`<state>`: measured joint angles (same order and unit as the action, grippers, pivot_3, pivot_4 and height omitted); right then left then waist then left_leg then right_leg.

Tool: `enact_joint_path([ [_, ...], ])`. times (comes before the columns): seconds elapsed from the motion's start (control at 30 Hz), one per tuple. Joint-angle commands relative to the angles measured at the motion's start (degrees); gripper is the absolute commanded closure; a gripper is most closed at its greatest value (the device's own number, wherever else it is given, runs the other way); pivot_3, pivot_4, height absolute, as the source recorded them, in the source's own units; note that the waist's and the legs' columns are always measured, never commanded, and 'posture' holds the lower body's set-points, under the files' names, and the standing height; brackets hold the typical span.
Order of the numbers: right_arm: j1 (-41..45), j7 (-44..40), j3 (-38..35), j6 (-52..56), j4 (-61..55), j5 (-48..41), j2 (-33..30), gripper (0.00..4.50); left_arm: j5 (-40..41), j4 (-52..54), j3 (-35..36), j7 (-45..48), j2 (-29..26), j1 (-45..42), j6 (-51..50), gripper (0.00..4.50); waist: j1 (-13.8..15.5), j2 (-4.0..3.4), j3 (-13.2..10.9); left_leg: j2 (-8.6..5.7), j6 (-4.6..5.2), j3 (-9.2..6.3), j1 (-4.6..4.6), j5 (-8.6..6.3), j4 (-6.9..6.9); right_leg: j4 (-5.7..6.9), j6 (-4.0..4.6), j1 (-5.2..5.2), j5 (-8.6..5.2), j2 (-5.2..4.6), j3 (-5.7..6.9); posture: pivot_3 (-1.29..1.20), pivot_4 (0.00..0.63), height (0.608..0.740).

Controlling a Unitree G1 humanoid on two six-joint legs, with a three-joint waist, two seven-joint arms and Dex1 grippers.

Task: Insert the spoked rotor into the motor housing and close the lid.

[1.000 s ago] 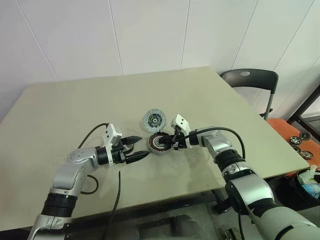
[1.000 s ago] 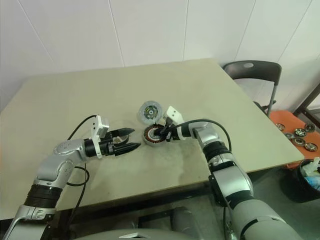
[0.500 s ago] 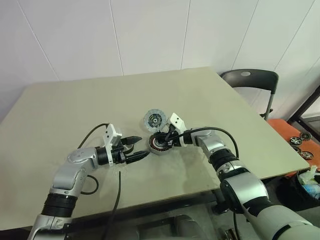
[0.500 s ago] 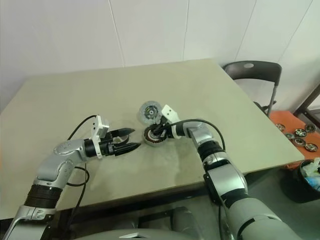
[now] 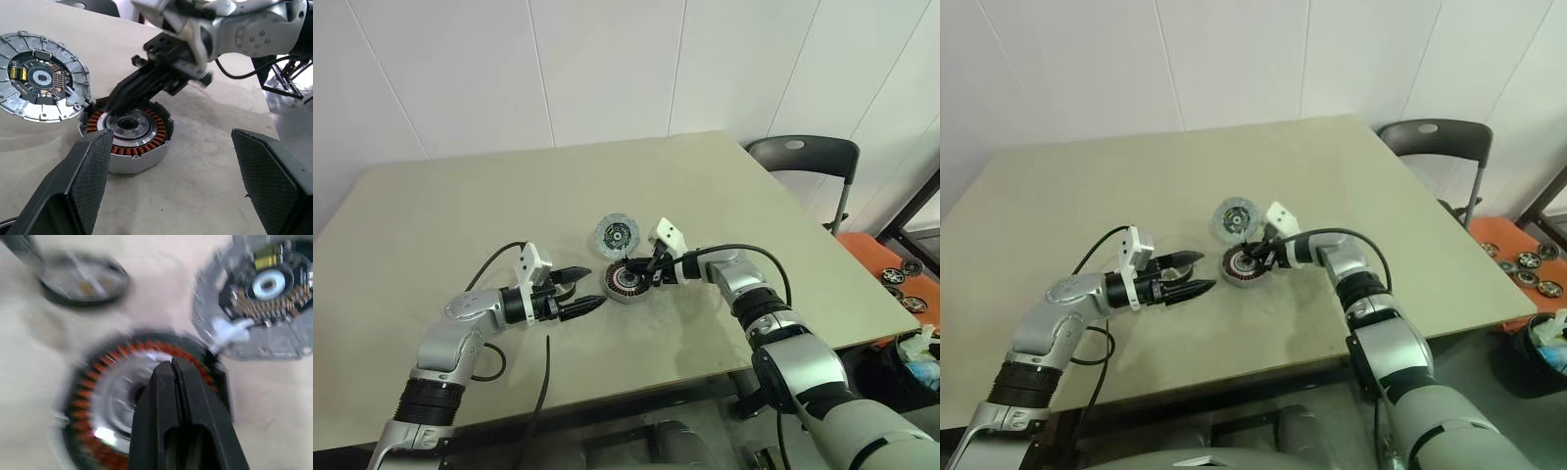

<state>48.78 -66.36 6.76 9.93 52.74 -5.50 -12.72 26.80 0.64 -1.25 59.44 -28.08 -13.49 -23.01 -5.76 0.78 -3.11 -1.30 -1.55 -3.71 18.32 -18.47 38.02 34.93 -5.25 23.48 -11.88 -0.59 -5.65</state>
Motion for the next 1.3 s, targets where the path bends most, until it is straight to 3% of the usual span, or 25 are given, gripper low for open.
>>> enact_joint_path([
  [0.03, 1.04, -6.16, -3.46, 9.89, -12.27, -8.31, -0.72, 4.47, 1.26, 1.87, 1.15, 0.00, -0.09, -1.03, 0.33, 0.38, -0.06, -0.03, -0.02, 0.02, 0.00, -0.11, 0.02, 0.00, 0.00, 0.01, 0.00, 0.04, 0.00, 0.00, -0.01, 0.00, 0.000, 0.740],
  [0.27, -2.89, -2.89, -0.12, 11.18, -18.42, -5.76, -0.92, 4.47, 0.95, 1.47, 0.59, 0.28, 0.00, -1.33, 0.39, 0.38, 0.31, -0.02, -0.01, 0.01, 0.00, -0.28, 0.01, 0.00, 0.00, 0.01, -0.03, -0.02, -0.02, 0.00, 0.15, 0.00, 0.000, 0.740],
  [0.63, -5.60, 4.50, 6.87, -0.26, -12.00, 4.06, -1.51, 4.47, 0.83, 1.21, 0.22, 0.33, 0.35, -1.61, 0.43, 0.38, 0.18, -0.02, -0.01, -0.02, 0.00, -0.04, 0.04, 0.00, -0.01, -0.04, -0.03, 0.01, -0.02, -0.01, 0.12, 0.00, 0.000, 0.740],
  [0.87, -4.34, 9.18, 6.73, -5.79, -7.73, 6.29, -0.17, 4.47, 1.45, 2.58, 0.06, 0.02, 1.04, -1.60, -0.34, 0.38, 0.14, 0.00, 0.00, -0.02, 0.00, -0.04, -0.02, 0.00, 0.02, -0.04, -0.03, -0.07, -0.03, 0.00, 0.10, 0.00, 0.000, 0.740],
  [1.3, -3.81, 7.67, 6.58, -8.12, -3.47, 6.34, -0.73, 4.47, 1.33, 2.59, 0.20, 0.45, 0.85, -1.35, -0.63, 0.38, 0.16, 0.01, 0.01, -0.02, 0.00, -0.05, -0.03, 0.00, 0.02, -0.04, -0.01, -0.09, -0.02, 0.00, 0.09, 0.00, 0.000, 0.740],
])
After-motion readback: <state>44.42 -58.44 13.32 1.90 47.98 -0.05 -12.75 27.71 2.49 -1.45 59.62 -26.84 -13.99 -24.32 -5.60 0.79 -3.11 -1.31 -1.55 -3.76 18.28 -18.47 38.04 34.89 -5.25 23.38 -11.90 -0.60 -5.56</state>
